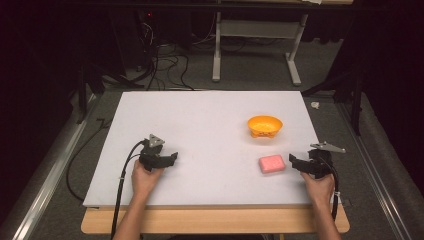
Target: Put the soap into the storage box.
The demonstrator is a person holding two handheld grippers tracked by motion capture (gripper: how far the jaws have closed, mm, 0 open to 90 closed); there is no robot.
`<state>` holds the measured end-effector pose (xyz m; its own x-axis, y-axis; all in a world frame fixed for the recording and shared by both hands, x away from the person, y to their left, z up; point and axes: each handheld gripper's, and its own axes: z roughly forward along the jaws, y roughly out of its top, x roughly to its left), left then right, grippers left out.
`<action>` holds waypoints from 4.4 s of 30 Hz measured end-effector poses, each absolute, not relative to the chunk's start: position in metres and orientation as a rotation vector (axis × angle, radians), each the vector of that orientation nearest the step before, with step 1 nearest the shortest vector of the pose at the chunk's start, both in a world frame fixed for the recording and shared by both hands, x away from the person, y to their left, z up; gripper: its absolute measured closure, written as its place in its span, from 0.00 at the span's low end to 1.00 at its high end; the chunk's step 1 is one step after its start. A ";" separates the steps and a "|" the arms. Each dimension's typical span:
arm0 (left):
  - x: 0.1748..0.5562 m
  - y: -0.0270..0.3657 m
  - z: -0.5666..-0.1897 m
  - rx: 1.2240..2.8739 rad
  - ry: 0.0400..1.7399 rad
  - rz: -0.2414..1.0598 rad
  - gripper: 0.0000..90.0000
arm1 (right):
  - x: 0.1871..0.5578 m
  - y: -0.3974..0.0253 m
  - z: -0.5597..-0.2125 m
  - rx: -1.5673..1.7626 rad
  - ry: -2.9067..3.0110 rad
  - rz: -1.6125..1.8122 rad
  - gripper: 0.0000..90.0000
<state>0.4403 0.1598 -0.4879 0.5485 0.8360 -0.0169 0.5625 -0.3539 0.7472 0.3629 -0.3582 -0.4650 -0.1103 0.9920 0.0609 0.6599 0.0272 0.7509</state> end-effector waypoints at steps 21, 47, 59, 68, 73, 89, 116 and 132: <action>0.440 0.160 -0.488 2.062 1.124 0.485 0.32 | 0.333 -0.310 -0.456 1.568 1.907 0.970 0.14; 0.440 0.160 -0.488 2.063 1.121 0.487 0.32 | 0.353 -0.267 -0.467 1.594 1.944 0.849 0.13; 0.440 0.160 -0.488 2.062 1.122 0.487 0.31 | 0.360 -0.263 -0.476 1.634 1.957 0.793 0.13; 0.440 0.159 -0.488 2.062 1.122 0.487 0.31 | 0.363 -0.260 -0.481 1.629 1.958 0.759 0.13; 0.440 0.160 -0.488 2.063 1.122 0.487 0.31 | 0.362 -0.261 -0.481 1.621 1.962 0.760 0.14; 0.440 0.160 -0.488 2.063 1.122 0.487 0.31 | 0.363 -0.261 -0.480 1.623 1.964 0.761 0.15; 0.440 0.160 -0.488 2.062 1.122 0.487 0.31 | 0.361 -0.264 -0.474 1.634 1.962 0.774 0.15; 0.440 0.160 -0.488 2.061 1.123 0.485 0.32 | 0.360 -0.261 -0.458 1.626 1.957 0.776 0.15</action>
